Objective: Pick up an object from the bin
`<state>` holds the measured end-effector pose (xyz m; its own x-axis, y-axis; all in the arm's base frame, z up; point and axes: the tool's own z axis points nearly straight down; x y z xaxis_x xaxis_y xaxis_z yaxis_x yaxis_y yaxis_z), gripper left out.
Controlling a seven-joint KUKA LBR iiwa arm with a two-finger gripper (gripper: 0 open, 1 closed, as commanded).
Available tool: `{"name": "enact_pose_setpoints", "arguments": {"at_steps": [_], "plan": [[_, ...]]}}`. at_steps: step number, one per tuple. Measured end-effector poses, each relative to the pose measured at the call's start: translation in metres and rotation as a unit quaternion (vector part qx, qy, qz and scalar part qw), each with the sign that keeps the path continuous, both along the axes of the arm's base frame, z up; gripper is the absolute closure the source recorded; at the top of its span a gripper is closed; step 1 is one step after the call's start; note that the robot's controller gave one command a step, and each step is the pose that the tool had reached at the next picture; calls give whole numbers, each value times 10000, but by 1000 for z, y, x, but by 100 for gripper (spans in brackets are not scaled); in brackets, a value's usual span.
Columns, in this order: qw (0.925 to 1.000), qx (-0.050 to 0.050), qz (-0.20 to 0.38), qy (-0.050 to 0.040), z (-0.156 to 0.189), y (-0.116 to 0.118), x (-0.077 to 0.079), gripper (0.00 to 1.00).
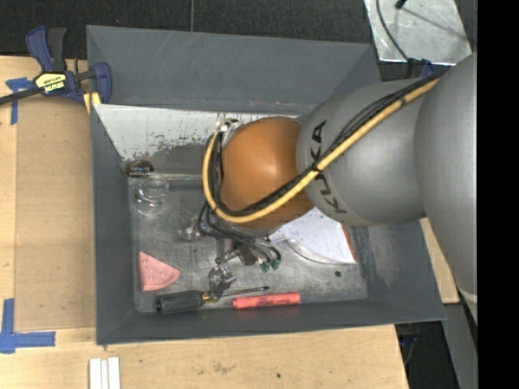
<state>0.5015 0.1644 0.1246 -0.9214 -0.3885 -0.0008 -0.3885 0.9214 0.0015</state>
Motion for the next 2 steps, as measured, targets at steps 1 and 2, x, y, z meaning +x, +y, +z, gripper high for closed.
{"name": "enact_pose_setpoints", "arguments": {"at_steps": [1,2], "plan": [[9989,-7,460,-9,-2,16,-5,0],[9687,-30,2481,-9,-42,34,-13,0]]}}
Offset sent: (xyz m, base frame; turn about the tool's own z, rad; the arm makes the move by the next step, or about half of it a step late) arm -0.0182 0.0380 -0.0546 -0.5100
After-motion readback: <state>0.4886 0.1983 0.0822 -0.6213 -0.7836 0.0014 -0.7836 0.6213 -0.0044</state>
